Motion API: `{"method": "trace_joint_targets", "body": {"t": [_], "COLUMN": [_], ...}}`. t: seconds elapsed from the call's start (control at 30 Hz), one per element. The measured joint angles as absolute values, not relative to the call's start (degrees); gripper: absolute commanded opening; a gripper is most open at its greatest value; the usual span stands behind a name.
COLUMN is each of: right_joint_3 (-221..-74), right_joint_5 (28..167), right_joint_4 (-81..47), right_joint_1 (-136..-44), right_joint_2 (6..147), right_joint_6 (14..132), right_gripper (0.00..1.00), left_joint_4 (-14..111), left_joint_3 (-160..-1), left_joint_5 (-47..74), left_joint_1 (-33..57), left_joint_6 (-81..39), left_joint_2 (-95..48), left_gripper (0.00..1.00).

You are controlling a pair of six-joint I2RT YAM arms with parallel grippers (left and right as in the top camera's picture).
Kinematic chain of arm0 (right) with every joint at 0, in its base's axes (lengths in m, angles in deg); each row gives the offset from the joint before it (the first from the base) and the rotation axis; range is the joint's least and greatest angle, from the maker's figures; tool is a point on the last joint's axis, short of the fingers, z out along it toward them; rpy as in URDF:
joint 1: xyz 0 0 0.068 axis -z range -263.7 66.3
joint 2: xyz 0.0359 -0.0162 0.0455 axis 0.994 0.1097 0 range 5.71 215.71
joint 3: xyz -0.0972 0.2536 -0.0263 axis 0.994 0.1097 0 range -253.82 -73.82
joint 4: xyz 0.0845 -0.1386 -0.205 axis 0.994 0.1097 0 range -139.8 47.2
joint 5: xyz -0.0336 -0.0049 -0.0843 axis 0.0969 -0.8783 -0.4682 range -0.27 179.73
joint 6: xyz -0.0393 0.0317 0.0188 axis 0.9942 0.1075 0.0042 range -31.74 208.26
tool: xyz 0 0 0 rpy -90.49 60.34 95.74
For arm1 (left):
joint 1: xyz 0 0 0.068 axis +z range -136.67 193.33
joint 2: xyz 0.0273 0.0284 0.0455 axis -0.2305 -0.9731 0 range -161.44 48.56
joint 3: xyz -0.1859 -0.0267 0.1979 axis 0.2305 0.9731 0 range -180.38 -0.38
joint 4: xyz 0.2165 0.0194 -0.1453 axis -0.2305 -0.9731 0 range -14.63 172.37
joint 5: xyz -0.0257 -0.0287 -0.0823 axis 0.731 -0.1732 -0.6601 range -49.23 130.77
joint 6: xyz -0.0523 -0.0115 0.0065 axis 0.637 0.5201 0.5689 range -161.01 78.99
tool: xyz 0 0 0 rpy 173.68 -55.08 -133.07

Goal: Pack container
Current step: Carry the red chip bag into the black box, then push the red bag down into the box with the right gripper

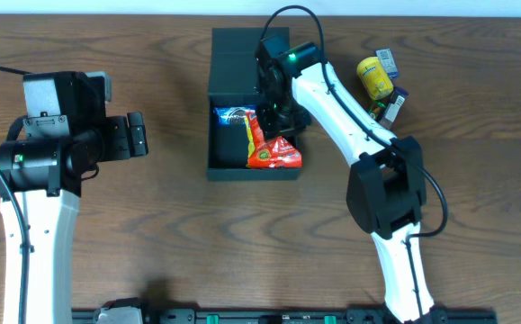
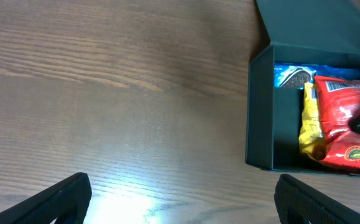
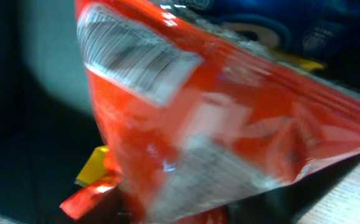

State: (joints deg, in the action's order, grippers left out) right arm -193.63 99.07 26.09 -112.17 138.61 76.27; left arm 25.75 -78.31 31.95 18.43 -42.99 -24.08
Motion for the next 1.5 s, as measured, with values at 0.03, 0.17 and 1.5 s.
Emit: {"method": "trace_joint_targets", "body": {"t": [0.03, 0.17, 1.5], "right_joint_3": [-193.6, -193.7, -181.1], "right_joint_5": [98.8, 98.3, 94.2], "right_joint_4": [26.1, 26.9, 15.6], "right_joint_1": [-112.1, -112.1, -113.2], "right_joint_2": [138.6, 138.6, 130.9], "right_joint_6": [76.2, 76.3, 76.3], "right_gripper": [0.65, 0.64, 0.01], "left_joint_4": [25.7, 25.7, 25.7], "left_joint_3": [-78.3, -78.3, -78.3], "left_joint_5": [31.9, 31.9, 31.9], "left_joint_1": [18.4, 18.4, 18.4], "left_joint_6": [-43.0, -43.0, -43.0], "left_joint_2": [-24.1, -24.1, -24.1], "left_gripper": [0.95, 0.95, 0.95]}}
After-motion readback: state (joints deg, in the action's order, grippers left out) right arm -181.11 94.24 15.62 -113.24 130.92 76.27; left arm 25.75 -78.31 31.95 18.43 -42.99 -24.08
